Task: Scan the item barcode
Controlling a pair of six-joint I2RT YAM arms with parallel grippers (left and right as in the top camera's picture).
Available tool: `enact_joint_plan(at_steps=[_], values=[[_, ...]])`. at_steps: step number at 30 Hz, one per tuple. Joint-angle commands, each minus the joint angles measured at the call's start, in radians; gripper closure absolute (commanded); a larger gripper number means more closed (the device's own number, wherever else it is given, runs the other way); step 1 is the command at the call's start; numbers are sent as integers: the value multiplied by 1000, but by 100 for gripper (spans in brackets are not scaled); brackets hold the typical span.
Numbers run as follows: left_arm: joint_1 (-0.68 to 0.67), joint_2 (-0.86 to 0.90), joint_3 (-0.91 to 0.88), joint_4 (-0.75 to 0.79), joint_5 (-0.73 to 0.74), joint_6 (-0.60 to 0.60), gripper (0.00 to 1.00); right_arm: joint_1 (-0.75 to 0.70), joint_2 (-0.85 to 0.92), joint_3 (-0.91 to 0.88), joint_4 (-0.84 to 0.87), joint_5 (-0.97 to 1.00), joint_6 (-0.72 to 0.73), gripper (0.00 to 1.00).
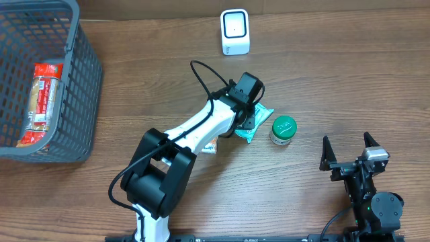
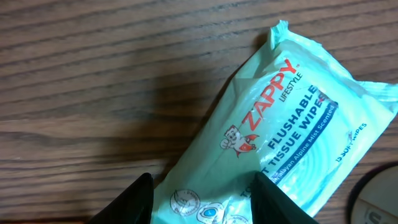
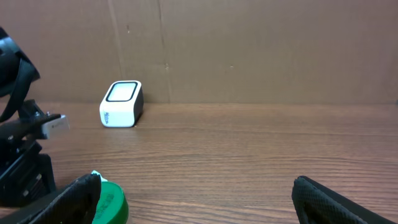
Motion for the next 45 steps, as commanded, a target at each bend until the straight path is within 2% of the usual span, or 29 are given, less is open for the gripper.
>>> enact_joint_plan(at_steps=[1,4,6,9,11,17,24,27,31,36,41,43,45], values=[[-10,-4,-51,55,25,-4,57,-4,-9,-10,7,12,-1,0],[-10,-4,-97,124,25,-22,59,-4,-9,-10,7,12,-1,0],[-10,-4,-120,142,35,-43,64,-4,-9,-10,7,12,-1,0],[-10,-4,-125,113,117,-55,73,-4,-9,-10,7,12,-1,0],[-10,-4,-124,84,196,-55,76,-4,-9,-10,7,12,-1,0],[-8,-4,-121,-39,360,-54,71,-4,-9,-10,7,12,-1,0],[-6,-5,-56,-204,386,21,65,-4,-9,-10,7,12,-1,0],[-6,-17,25,-290,341,51,68,-4,-9,-10,7,12,-2,0],[-5,-63,129,-390,199,37,67,-4,-9,-10,7,12,-1,0],[32,-113,230,-539,37,5,55,-4,-9,-10,7,12,-1,0],[90,-106,225,-639,19,10,48,-4,-9,-10,7,12,-2,0],[105,-106,208,-657,2,10,38,-4,-9,-10,7,12,-1,0],[117,-106,190,-663,-20,9,34,-4,-9,-10,7,12,-1,0]])
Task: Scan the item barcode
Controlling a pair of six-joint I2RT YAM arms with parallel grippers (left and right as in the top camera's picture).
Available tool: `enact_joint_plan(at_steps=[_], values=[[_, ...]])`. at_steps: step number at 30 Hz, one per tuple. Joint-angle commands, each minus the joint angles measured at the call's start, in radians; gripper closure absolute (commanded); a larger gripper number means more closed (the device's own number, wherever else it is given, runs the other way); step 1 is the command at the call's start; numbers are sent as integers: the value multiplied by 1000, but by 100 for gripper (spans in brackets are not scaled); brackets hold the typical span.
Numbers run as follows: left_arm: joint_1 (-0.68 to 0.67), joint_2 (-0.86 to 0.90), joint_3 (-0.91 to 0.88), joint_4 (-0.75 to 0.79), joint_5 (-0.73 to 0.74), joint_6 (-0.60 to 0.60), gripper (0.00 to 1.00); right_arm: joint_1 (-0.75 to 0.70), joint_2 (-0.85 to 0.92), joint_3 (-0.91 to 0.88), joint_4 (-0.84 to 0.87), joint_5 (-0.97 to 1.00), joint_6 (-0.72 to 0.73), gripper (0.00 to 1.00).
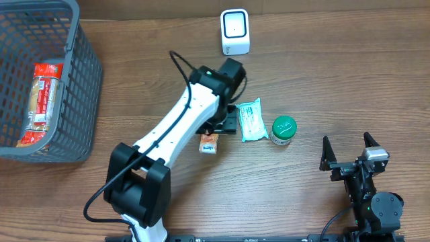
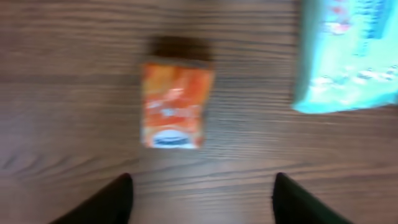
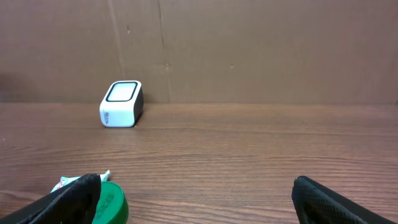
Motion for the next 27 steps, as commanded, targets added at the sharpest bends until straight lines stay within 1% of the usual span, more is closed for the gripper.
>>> enact_joint_plan(at_steps=[1,4,6,7,12,14,17,22,27], values=[[28,-3,-40,-10,-87,-7,35,-4,-9,-10,7,12,-2,0],[50,-3,-76,-10,-148,-25,44,-4,-9,-10,7,12,-2,0],[66,-3,-107,7,-158,-39,56,-4,-9,-10,7,12,-2,0],[72,-3,-124,21,-157,-40,61,-4,-9,-10,7,12,-1,0],[80,-3,-227,100,-153,-42,74,-4,-9,-10,7,12,-2,0],[80,-3,-265,133,-153,-61,80,-4,-9,-10,7,12,-1,0],[80,-3,-317,201,-114,-61,81,-4,-9,-10,7,12,-2,0],[80,-3,-350,300,-8,-59,79,-4,-9,-10,7,12,-1,0],[78,-3,-350,365,23,-59,78,-4,-9,-10,7,12,-1,0]])
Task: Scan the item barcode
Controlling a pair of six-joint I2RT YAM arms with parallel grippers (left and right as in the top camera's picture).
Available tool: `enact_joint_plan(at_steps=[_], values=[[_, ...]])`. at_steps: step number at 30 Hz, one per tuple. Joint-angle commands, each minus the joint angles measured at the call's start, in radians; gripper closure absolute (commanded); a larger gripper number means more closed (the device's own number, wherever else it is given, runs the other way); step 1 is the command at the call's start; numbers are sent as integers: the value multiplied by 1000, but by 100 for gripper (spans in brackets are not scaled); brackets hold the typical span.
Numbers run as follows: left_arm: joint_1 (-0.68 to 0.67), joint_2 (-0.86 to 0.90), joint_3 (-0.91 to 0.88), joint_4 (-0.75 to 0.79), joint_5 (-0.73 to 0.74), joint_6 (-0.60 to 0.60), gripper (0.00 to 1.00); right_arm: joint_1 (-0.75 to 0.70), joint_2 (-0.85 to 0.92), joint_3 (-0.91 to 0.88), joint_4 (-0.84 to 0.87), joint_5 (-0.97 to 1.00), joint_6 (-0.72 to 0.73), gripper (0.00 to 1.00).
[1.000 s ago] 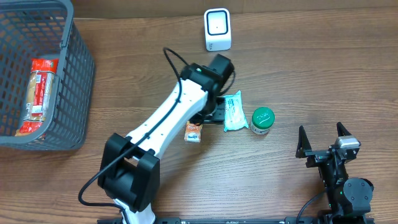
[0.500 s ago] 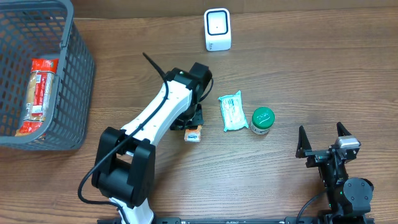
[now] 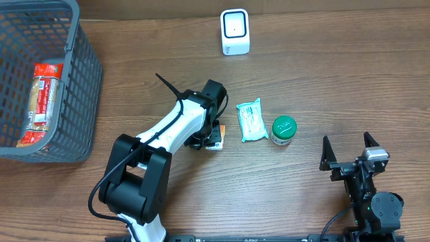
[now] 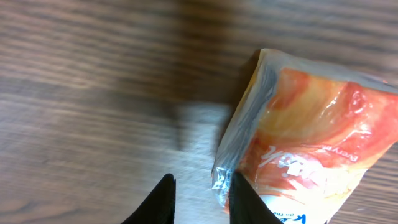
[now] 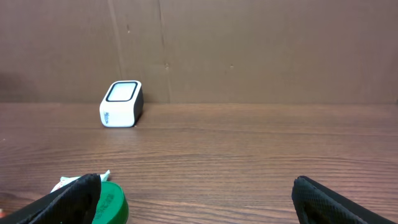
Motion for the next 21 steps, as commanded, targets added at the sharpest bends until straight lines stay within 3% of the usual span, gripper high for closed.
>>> enact_joint_plan(at_steps=[1,8,15,17,21], values=[[-2,-3,-12,43,54,-13,77,-4,-9,-10,7,12,-1,0],[-2,-3,-12,97,69,-13,76,-4,-9,-10,7,12,0,0],[-2,-4,5,133,188,60,73,-4,-9,-10,7,12,0,0],[0,-7,37,106,192,76,78,-4,-9,-10,7,12,0,0],[18,-31,159,8,184,126,76,-4,-9,-10,7,12,-1,0]])
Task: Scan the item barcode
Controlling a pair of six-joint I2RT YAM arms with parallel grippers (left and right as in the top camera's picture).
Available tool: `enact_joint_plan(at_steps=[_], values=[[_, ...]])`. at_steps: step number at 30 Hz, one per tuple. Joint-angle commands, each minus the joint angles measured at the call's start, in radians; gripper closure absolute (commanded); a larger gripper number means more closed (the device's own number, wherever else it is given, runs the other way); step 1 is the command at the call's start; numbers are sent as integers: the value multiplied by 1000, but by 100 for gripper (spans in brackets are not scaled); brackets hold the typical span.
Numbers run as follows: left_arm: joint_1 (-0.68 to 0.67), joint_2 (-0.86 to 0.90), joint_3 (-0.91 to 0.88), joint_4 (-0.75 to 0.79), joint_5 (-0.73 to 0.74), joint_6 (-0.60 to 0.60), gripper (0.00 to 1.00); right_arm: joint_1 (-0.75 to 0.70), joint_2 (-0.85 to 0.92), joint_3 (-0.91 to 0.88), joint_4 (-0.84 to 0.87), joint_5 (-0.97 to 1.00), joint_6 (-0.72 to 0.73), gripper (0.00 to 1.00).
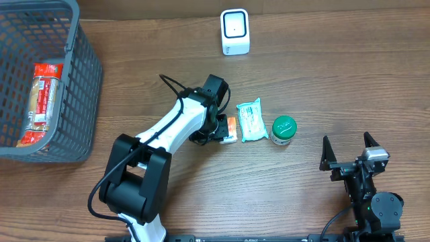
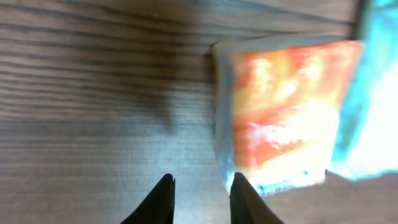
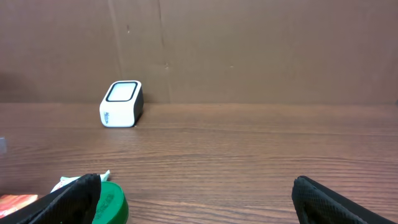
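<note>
A small orange snack packet [image 1: 230,129] lies flat on the wooden table, right against the left edge of a teal pack of wipes [image 1: 250,119]. My left gripper [image 1: 219,130] is low over the table just left of the packet. In the left wrist view the gripper [image 2: 202,202] shows a narrow gap with bare wood in it, and the blurred orange packet [image 2: 280,118] lies beyond its right finger. The white scanner [image 1: 234,31] stands at the back of the table. My right gripper [image 1: 349,144] rests wide open at the front right, holding nothing.
A green-lidded jar [image 1: 283,130] stands right of the wipes, also in the right wrist view [image 3: 112,202]. A grey basket [image 1: 84,60] with a red packet inside sits at the far left. The scanner [image 3: 121,103] stands before a cardboard wall.
The orange packet has shifted right and back, from apart from the wipes to touching them. My left gripper moved with it, its gap still narrow. The right arm is unchanged.
My left gripper stood with its fingers round the teal wipes pack, which lay tilted. Then the pack lay straightened and the gripper hung wide open above the orange packet. It then came down at the packet's left edge with a narrowed gap, and the packet now lies against the wipes.
</note>
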Motion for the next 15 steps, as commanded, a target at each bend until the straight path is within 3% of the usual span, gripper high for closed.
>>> enact_joint_plan(at_steps=[1,5,11,15], values=[[24,-41,154,-70,25,91,75,-4,-9,-10,7,12,-1,0],[64,-84,366,-216,-2,161,70,-4,-9,-10,7,12,-1,0],[176,-141,718,-390,-183,207,57,-4,-9,-10,7,12,-1,0],[283,-160,902,-435,-339,255,32,-4,-9,-10,7,12,-1,0]])
